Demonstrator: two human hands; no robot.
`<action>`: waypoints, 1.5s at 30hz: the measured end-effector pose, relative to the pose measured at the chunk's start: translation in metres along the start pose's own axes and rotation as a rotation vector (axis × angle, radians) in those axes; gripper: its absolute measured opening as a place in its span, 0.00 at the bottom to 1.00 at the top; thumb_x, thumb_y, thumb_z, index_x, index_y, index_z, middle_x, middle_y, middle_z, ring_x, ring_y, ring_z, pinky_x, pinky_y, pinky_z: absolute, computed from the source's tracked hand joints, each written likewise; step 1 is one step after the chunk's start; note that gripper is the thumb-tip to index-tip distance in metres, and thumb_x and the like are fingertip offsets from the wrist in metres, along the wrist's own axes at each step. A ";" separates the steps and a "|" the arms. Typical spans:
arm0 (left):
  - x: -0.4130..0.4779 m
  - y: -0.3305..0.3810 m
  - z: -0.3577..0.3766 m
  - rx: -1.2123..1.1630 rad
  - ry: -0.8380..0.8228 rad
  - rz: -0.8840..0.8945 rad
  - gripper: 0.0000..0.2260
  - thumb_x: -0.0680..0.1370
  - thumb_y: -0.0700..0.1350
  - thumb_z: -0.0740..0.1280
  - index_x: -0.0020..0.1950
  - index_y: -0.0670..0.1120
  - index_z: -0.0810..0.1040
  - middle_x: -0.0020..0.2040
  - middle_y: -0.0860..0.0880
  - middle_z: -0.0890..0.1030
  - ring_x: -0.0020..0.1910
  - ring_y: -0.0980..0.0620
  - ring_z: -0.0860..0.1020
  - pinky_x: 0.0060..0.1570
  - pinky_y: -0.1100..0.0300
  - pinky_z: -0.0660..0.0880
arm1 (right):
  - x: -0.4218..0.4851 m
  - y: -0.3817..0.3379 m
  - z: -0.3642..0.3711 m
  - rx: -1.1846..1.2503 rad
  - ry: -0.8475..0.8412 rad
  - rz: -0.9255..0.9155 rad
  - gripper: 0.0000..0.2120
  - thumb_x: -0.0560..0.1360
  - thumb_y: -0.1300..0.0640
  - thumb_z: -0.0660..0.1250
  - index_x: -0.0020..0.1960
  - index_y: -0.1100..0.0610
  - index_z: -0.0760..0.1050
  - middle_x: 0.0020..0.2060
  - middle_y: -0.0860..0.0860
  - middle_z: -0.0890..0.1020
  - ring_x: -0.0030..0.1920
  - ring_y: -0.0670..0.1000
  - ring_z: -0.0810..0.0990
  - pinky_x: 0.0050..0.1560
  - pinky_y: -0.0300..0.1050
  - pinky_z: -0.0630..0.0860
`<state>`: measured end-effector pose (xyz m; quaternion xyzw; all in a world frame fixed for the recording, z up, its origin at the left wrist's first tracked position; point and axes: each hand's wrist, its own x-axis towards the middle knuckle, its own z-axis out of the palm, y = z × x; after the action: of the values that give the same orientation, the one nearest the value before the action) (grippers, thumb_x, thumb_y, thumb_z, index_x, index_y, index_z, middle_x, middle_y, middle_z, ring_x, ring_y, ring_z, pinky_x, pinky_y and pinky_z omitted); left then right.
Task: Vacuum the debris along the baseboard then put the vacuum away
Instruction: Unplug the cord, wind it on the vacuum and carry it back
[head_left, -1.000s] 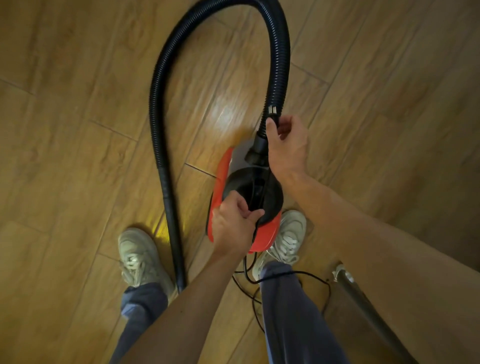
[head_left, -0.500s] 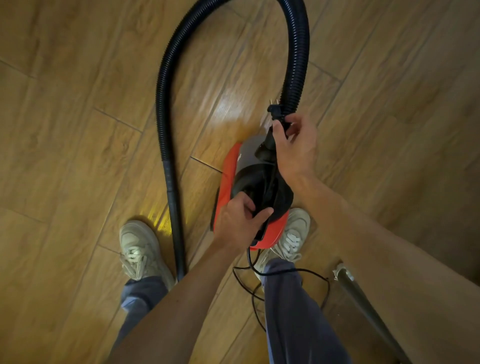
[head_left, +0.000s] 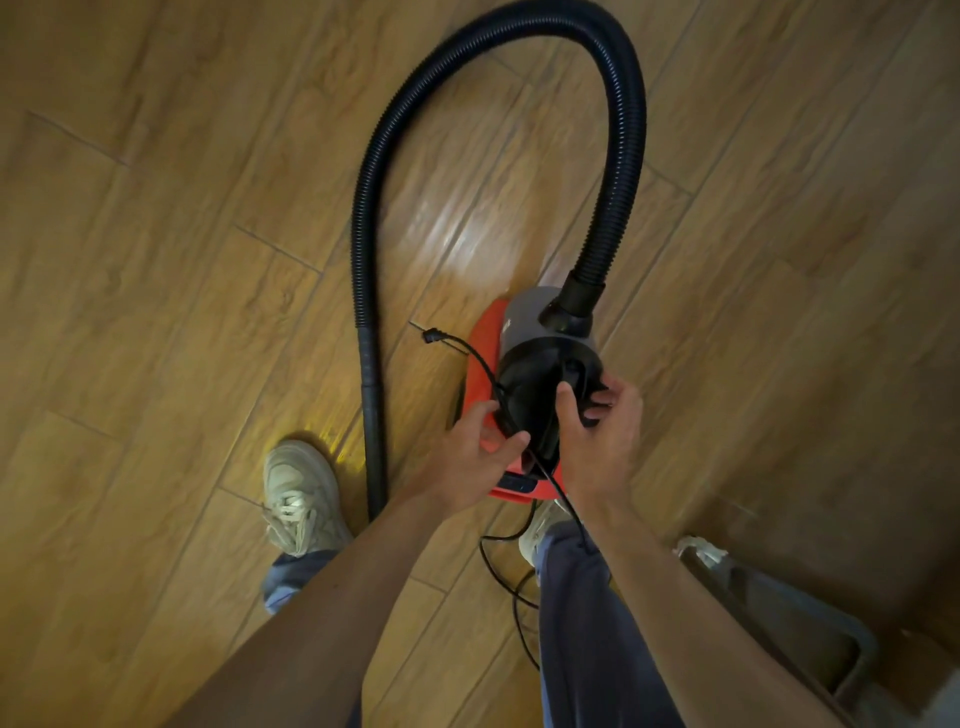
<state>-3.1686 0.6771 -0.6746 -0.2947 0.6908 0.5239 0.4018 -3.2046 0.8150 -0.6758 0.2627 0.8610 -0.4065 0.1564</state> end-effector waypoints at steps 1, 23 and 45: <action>-0.002 -0.001 -0.001 -0.008 -0.026 -0.006 0.25 0.79 0.54 0.66 0.73 0.51 0.66 0.52 0.55 0.78 0.57 0.52 0.77 0.61 0.51 0.75 | -0.001 -0.001 0.001 0.001 -0.005 0.004 0.22 0.75 0.52 0.71 0.64 0.60 0.69 0.53 0.51 0.72 0.48 0.47 0.74 0.50 0.48 0.79; -0.098 0.008 -0.191 0.763 -0.045 0.120 0.29 0.80 0.58 0.61 0.77 0.48 0.57 0.65 0.44 0.74 0.64 0.44 0.73 0.57 0.53 0.72 | -0.067 -0.072 -0.053 -0.790 -0.477 -0.298 0.32 0.76 0.46 0.67 0.74 0.57 0.62 0.63 0.54 0.74 0.63 0.56 0.73 0.61 0.52 0.73; -0.160 -0.059 -0.248 1.031 -0.114 0.208 0.28 0.79 0.58 0.63 0.74 0.49 0.59 0.63 0.45 0.75 0.61 0.45 0.75 0.56 0.52 0.73 | -0.216 -0.069 -0.044 -0.779 -0.481 -0.158 0.33 0.76 0.46 0.66 0.76 0.53 0.56 0.64 0.52 0.74 0.64 0.54 0.71 0.62 0.47 0.71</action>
<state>-3.1003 0.4199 -0.5337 0.0405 0.8614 0.1683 0.4775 -3.0714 0.7421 -0.5017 0.0164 0.9062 -0.1126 0.4072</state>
